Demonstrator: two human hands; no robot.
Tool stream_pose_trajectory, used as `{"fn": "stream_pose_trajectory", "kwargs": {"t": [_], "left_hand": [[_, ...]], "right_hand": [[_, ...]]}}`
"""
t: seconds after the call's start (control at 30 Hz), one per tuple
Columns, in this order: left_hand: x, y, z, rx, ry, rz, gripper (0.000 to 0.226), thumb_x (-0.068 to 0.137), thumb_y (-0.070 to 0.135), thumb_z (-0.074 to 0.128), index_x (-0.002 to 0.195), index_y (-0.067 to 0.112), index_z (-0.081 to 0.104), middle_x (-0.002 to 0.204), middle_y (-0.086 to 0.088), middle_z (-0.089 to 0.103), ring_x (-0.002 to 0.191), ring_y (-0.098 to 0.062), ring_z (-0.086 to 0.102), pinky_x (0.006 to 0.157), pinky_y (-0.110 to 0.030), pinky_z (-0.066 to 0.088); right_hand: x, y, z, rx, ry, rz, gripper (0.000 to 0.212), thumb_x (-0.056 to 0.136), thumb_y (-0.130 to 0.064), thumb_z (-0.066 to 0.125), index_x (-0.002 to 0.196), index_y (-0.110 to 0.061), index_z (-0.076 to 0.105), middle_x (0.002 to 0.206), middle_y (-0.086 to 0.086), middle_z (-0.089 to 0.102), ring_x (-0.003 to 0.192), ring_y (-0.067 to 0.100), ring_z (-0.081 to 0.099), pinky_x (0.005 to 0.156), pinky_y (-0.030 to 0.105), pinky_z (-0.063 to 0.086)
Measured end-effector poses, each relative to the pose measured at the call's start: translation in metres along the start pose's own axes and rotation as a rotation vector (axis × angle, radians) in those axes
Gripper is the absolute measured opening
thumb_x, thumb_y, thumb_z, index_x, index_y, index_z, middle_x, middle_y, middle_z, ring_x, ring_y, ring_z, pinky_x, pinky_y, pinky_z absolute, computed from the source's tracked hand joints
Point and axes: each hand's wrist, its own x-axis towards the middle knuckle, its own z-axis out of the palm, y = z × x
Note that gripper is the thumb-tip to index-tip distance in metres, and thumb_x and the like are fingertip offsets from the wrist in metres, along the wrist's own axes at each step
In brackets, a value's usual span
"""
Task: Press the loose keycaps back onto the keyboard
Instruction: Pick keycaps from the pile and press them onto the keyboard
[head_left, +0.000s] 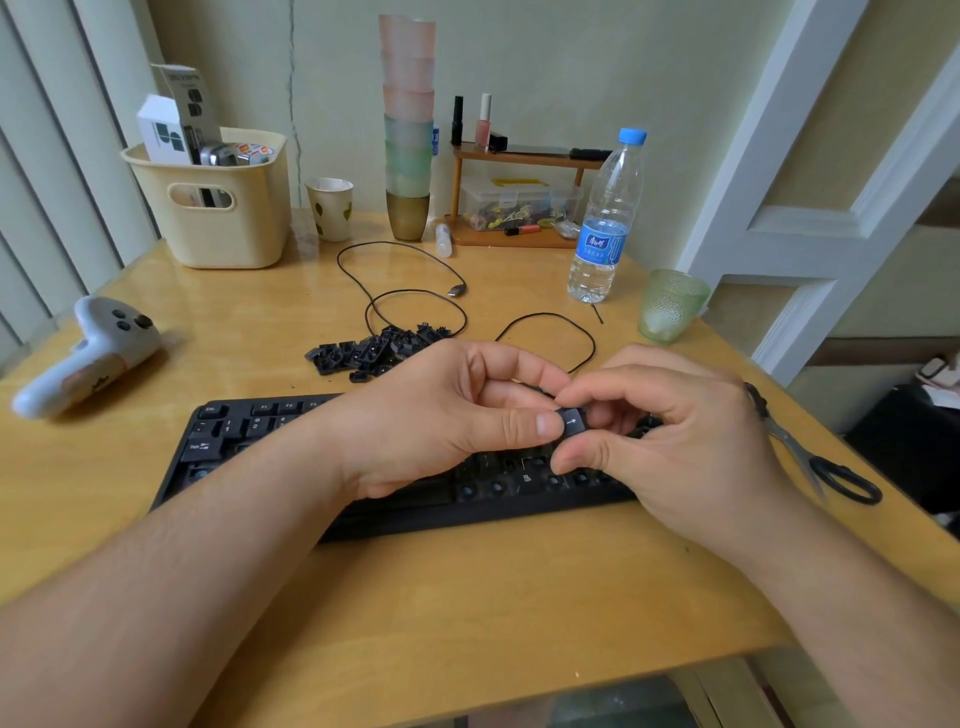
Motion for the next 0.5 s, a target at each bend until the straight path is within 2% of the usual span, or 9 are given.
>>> {"fn": "stream_pose_trajectory", "kwargs": {"t": [0.07,0.13,0.23,0.37,0.43,0.5], "left_hand": [[0.000,-0.001,0.000,-0.005,0.000,0.001,0.042,0.083,0.012,0.075,0.124,0.005,0.067,0.103,-0.016,0.078,0.099,-0.020,0.072,0.097,-0.028,0.053],[0.000,-0.001,-0.001,-0.012,0.014,0.000,0.044,0.080,0.014,0.076,0.123,0.008,0.068,0.096,-0.010,0.078,0.093,-0.015,0.070,0.092,-0.025,0.053],[0.000,-0.001,-0.001,-0.001,0.021,-0.004,0.042,0.079,0.015,0.077,0.121,0.014,0.069,0.092,-0.006,0.076,0.085,-0.010,0.066,0.085,-0.022,0.052],[0.002,-0.003,0.001,-0.011,0.028,-0.010,0.043,0.079,0.012,0.078,0.120,0.013,0.065,0.088,-0.005,0.077,0.083,-0.011,0.066,0.083,-0.023,0.052],[0.003,-0.004,0.002,-0.018,0.037,-0.005,0.042,0.080,0.010,0.077,0.120,0.012,0.064,0.086,-0.004,0.077,0.080,-0.011,0.067,0.082,-0.023,0.052],[0.003,-0.003,0.001,-0.031,0.072,-0.001,0.043,0.081,0.008,0.077,0.121,0.011,0.062,0.085,-0.005,0.078,0.077,-0.011,0.068,0.078,-0.022,0.053]], "right_hand": [[0.001,0.001,-0.002,0.010,-0.039,-0.009,0.030,0.075,-0.023,0.090,0.104,-0.020,0.082,0.084,0.001,0.067,0.077,0.022,0.063,0.065,0.038,0.051],[0.003,0.003,-0.005,0.013,-0.108,-0.023,0.032,0.084,-0.021,0.083,0.116,-0.025,0.078,0.090,-0.002,0.066,0.082,0.021,0.064,0.071,0.035,0.052],[0.006,0.005,-0.011,0.011,-0.236,0.001,0.037,0.092,-0.017,0.070,0.126,-0.032,0.072,0.092,-0.004,0.059,0.088,0.019,0.061,0.079,0.027,0.050],[0.008,0.005,-0.012,-0.014,-0.345,0.012,0.042,0.095,-0.015,0.064,0.133,-0.034,0.068,0.092,-0.006,0.052,0.091,0.017,0.056,0.083,0.016,0.044],[0.009,0.005,-0.010,-0.024,-0.286,0.018,0.045,0.095,-0.013,0.068,0.135,-0.034,0.066,0.092,-0.006,0.054,0.091,0.018,0.057,0.081,0.017,0.044],[0.008,0.005,-0.008,-0.025,-0.144,0.046,0.038,0.089,-0.009,0.077,0.120,-0.032,0.074,0.088,-0.007,0.060,0.085,0.019,0.060,0.075,0.026,0.049]]}}
